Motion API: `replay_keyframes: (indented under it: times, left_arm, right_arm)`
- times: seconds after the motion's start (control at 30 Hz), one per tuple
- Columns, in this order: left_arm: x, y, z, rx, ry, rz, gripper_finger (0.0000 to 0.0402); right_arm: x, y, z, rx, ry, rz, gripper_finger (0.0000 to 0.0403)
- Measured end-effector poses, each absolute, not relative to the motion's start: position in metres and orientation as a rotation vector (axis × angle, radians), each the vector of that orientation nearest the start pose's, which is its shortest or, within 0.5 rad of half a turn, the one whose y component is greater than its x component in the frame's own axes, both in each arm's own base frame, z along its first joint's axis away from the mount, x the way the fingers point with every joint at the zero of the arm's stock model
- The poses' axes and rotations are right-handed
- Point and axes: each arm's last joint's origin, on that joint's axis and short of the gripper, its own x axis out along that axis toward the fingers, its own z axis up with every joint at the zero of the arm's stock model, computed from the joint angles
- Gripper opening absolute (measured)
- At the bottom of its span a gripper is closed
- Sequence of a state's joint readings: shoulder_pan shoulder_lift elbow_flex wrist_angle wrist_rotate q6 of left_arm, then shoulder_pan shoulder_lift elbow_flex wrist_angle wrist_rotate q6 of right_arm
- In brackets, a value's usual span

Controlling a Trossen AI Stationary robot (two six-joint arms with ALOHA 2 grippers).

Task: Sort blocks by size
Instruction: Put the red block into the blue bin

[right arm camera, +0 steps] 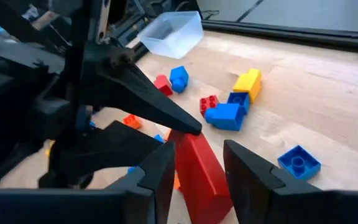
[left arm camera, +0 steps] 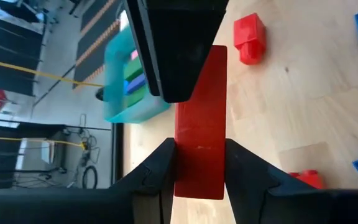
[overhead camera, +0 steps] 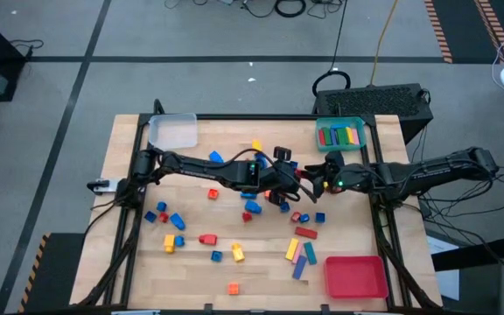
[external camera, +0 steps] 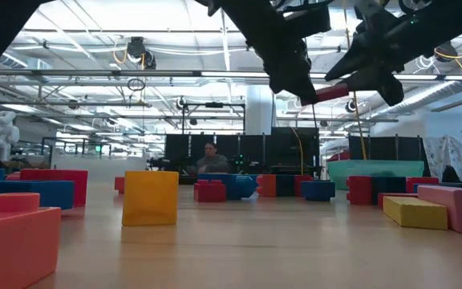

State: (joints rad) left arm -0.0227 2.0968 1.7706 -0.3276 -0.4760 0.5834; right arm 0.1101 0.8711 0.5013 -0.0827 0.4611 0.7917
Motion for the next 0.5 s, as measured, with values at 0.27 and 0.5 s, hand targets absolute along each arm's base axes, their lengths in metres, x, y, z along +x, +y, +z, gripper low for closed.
replay_keyframes:
  times: [0.27, 0.5]
  left_arm:
    - [0.479, 0.004, 0.259, 0.719, 0.727, 0.301, 0.0111]
    - [0.48, 0.006, 0.265, 0.775, 0.711, 0.36, 0.0111]
  right_arm:
    - [0.166, 0.005, 0.242, 0.623, 0.244, -0.503, 0.0194]
    - [0.157, 0.004, 0.238, 0.635, 0.279, -0.567, 0.0205]
